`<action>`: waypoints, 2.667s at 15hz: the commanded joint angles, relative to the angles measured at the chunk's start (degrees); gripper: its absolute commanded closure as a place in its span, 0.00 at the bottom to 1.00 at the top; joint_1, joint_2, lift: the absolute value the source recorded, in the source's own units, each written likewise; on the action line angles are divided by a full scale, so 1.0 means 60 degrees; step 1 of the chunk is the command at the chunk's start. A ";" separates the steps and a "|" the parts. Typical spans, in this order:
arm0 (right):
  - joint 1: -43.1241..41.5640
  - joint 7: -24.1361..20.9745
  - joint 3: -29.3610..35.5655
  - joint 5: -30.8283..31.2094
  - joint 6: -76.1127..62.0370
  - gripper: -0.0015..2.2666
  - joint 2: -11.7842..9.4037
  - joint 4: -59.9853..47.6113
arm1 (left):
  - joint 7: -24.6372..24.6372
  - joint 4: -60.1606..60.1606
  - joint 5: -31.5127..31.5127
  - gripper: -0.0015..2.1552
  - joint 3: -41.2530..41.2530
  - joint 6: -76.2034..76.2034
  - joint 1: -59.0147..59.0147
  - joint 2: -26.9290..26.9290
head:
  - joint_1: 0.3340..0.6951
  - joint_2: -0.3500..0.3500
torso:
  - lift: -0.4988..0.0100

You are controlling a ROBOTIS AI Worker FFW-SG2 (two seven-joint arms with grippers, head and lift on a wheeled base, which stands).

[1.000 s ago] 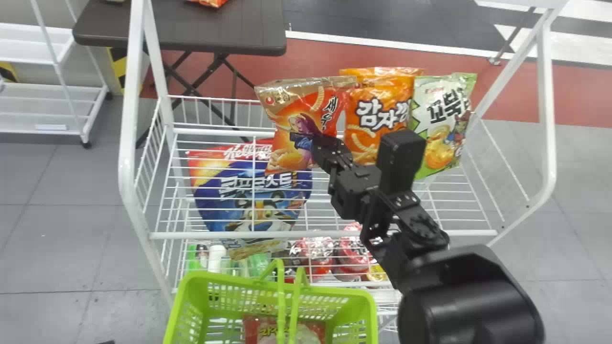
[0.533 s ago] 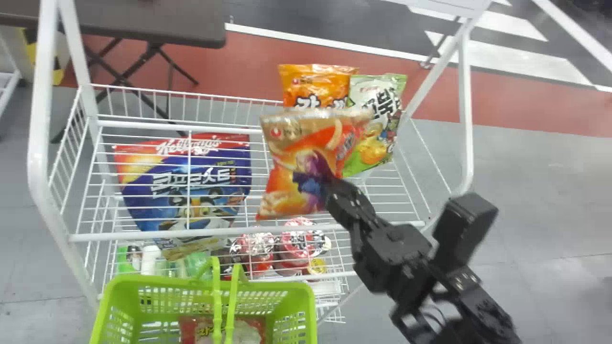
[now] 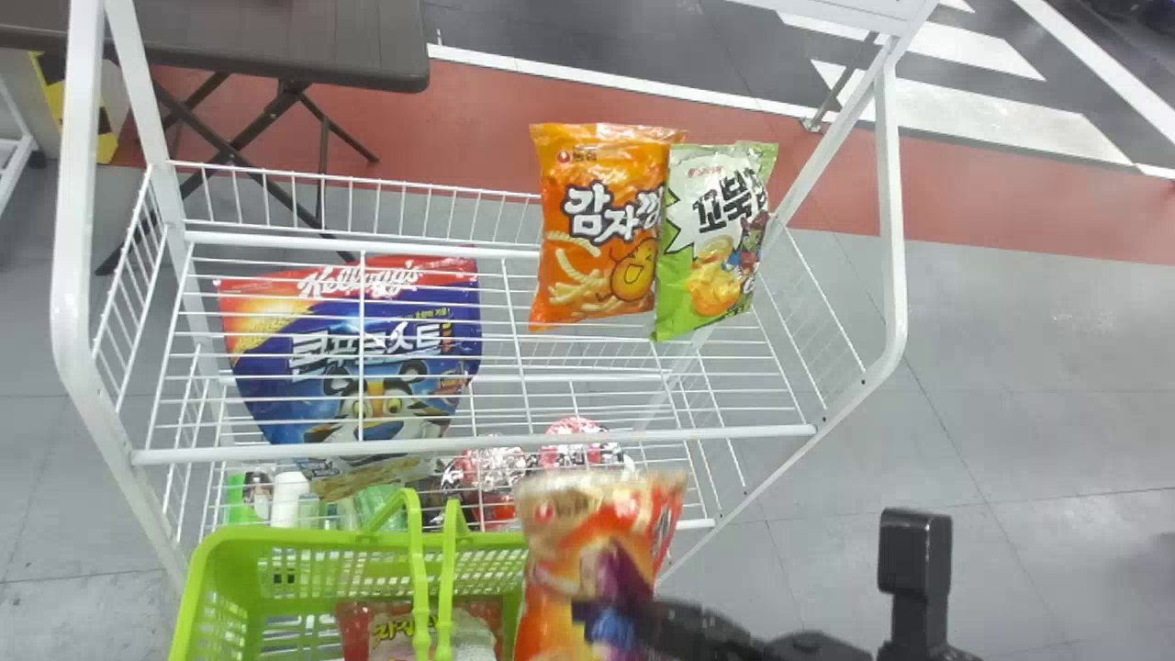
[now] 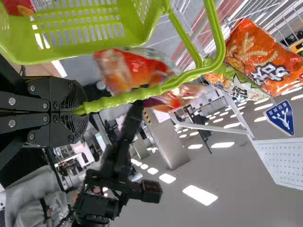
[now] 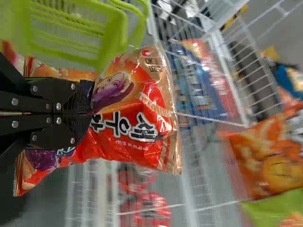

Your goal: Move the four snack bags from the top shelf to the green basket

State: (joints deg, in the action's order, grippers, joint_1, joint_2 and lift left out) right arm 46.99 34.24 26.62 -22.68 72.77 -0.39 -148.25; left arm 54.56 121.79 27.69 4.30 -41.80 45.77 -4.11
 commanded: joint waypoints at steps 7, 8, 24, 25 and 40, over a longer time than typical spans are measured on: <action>-0.0859 0.0035 -0.1244 -0.0088 0.0815 0.98 0.0007 0.1608 | -0.0144 0.0268 -0.0191 0.62 0.0148 0.0001 0.0136 -0.0019 | 1.00 0.00 | 0.98; -0.0903 -0.0038 -0.1581 0.0015 0.0405 0.95 0.0007 0.1784 | -0.0129 0.0297 -0.0191 0.62 0.0162 0.0001 0.0165 -0.0033 | 1.00 0.00 | 0.98; -0.4623 -0.2777 -0.2768 0.2930 -0.9380 0.03 -0.0007 0.5725 | -0.0187 0.0326 -0.0278 0.62 0.0162 -0.0029 0.0121 -0.0121 | 1.00 0.00 | 0.98; -0.5253 -0.3012 -0.2885 0.3223 -0.9615 0.03 -0.0007 0.6311 | -0.0202 0.0283 -0.0264 0.62 0.0162 -0.0029 0.0062 -0.0165 | 1.00 0.00 | 0.98; -0.7978 -0.1722 -0.3060 0.3926 -0.9146 0.98 -0.0066 0.9167 | -0.0378 -0.0113 0.0102 0.62 0.0133 -0.0029 -0.0406 -0.0458 | 1.00 0.00 | 0.98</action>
State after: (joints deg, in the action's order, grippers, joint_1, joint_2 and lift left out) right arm -1.58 23.51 8.21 0.98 18.29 -0.73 -91.94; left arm 52.29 121.07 28.30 5.16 -42.00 43.40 -6.86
